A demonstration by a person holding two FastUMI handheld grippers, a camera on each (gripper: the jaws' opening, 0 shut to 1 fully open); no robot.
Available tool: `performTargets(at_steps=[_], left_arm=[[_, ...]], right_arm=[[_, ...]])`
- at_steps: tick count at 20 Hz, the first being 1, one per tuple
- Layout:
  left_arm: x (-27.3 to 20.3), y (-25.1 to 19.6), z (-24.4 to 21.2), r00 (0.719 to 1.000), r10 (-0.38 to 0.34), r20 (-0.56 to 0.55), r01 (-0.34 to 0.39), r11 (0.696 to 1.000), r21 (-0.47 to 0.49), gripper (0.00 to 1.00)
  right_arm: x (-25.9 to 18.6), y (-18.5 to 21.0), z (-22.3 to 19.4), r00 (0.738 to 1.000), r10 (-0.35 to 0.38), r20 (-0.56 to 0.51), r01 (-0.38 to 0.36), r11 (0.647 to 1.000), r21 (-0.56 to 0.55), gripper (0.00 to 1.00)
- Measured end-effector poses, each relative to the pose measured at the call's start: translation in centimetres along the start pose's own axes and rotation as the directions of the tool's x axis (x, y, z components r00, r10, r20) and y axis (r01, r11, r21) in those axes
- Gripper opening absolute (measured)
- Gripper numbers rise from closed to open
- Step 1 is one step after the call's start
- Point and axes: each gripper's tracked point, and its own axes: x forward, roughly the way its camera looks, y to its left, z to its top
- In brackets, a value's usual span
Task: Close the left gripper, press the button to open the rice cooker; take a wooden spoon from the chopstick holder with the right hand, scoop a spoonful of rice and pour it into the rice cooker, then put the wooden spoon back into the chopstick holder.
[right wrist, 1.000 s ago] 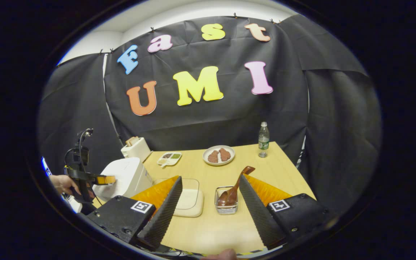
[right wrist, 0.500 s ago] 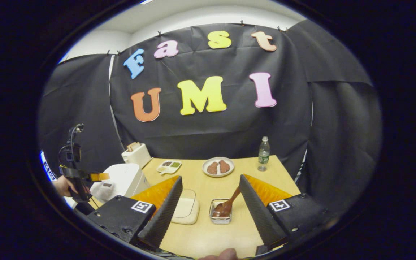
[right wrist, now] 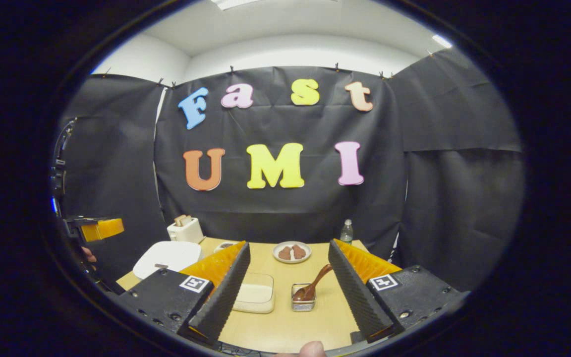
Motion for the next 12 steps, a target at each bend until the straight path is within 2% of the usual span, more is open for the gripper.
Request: performTargets(at_steps=[1, 3, 6, 7, 9, 12], left_arm=[[-1.8, -0.5, 0.4, 1.000, -0.013, 0.018, 0.013, 1.000, -0.022, 0.93], [-5.0, -1.7, 0.7, 0.997, -0.042, 0.064, 0.043, 0.999, -0.010, 0.95], [-8.7, -3.2, -0.9, 0.993, -0.091, 0.079, 0.090, 0.996, 0.008, 0.95], [-9.7, -3.7, -1.1, 0.991, -0.108, 0.084, 0.107, 0.994, 0.008, 0.95], [-11.4, -4.5, -1.1, 0.985, -0.136, 0.111, 0.136, 0.991, 0.011, 0.94], [-13.0, -4.3, -0.8, 0.981, -0.141, 0.135, 0.138, 0.990, 0.032, 0.94]], right_arm=[[-1.6, 0.4, 0.3, 1.000, -0.006, 0.015, 0.006, 1.000, -0.001, 0.97], [-4.6, 1.3, 0.7, 0.999, -0.008, 0.041, 0.009, 1.000, -0.010, 1.00], [-8.3, 2.0, 0.3, 0.998, -0.011, 0.063, 0.015, 0.998, -0.057, 0.97], [-9.3, 2.3, 0.0, 0.998, -0.009, 0.065, 0.014, 0.997, -0.071, 1.00], [-10.5, 2.7, -1.0, 0.998, -0.002, 0.056, 0.006, 0.998, -0.067, 0.98], [-11.1, 3.0, -2.1, 0.999, 0.010, 0.048, -0.008, 1.000, -0.027, 1.00]])
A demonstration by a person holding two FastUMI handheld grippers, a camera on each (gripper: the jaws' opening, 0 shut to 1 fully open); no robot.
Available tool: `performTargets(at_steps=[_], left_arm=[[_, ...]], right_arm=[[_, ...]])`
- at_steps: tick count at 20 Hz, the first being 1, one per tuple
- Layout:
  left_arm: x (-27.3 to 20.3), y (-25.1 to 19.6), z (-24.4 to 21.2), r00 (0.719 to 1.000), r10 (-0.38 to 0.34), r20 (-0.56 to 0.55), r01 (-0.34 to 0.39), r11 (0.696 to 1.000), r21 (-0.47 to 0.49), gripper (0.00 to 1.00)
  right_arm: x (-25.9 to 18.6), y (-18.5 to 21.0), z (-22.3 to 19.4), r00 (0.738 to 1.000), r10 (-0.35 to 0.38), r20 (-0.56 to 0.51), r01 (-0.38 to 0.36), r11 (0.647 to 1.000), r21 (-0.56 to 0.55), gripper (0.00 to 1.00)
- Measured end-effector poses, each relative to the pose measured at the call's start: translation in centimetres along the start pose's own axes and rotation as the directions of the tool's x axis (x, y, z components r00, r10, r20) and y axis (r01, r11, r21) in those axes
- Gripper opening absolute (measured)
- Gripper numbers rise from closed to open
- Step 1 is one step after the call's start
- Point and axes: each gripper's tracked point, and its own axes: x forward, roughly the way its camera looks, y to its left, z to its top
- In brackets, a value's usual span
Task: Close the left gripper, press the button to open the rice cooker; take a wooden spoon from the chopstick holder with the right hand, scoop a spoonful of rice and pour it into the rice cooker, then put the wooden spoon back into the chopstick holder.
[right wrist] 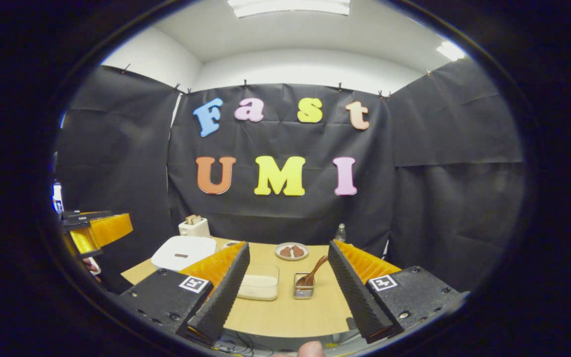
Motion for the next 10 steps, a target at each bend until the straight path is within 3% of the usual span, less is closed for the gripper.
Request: performTargets(at_steps=[10], left_arm=[[-0.1, 1.2, 0.8, 0.998, 0.044, 0.033, -0.044, 0.999, 0.004, 0.94]], right_arm=[[2.1, 1.4, 0.4, 0.996, 0.080, 0.033, -0.081, 0.997, 0.017, 0.98]])
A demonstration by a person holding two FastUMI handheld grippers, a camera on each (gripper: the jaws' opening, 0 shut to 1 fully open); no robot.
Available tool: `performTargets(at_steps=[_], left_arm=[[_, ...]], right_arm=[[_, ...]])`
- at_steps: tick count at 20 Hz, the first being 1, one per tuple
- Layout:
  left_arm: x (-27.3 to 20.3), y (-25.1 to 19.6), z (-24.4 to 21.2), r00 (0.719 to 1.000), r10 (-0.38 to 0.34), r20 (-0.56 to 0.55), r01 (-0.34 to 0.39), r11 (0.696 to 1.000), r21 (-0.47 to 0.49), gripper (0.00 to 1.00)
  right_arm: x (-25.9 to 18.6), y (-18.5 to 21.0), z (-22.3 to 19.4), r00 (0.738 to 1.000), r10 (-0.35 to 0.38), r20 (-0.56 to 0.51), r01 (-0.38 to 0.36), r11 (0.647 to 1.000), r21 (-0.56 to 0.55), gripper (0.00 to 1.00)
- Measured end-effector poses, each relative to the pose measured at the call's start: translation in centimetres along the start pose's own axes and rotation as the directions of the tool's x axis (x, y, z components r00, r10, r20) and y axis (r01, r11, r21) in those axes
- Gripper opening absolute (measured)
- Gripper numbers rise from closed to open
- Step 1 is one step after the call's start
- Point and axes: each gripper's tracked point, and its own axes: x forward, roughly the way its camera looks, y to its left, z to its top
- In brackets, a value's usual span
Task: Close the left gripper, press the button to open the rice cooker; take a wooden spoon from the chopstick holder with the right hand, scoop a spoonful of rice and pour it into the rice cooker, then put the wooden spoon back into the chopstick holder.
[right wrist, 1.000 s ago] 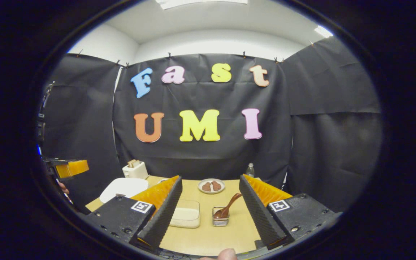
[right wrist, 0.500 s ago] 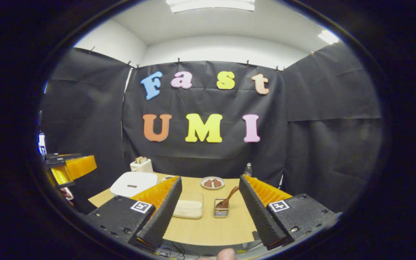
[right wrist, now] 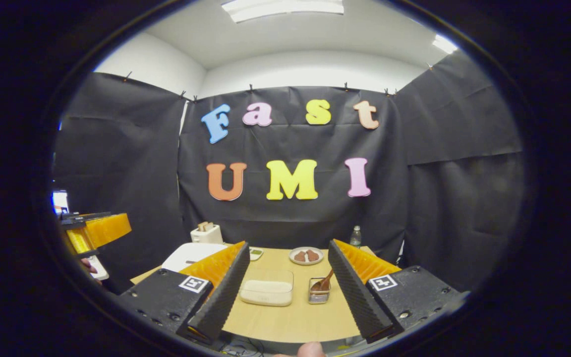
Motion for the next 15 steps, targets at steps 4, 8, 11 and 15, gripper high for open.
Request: performTargets(at_steps=[4, 8, 11, 15], left_arm=[[0.03, -0.15, -0.54, 1.000, 0.000, -0.011, 0.000, 1.000, 0.014, 0.94], [0.25, 0.03, -0.54, 1.000, -0.002, -0.013, 0.002, 1.000, 0.023, 0.94], [0.33, 0.08, -0.79, 1.000, -0.008, -0.020, 0.008, 1.000, 0.024, 0.95], [0.11, 0.16, -0.49, 1.000, -0.018, -0.015, 0.019, 0.999, 0.045, 0.95]], right_arm=[[0.39, 0.19, -0.52, 1.000, 0.013, -0.006, -0.013, 1.000, -0.006, 1.00], [0.79, 0.20, -0.61, 1.000, 0.013, -0.012, -0.013, 1.000, 0.011, 0.97], [0.85, -0.06, -0.45, 1.000, 0.006, -0.006, -0.006, 1.000, 0.006, 1.00], [0.65, -0.11, -0.44, 1.000, -0.005, -0.001, 0.005, 1.000, 0.021, 0.97]])
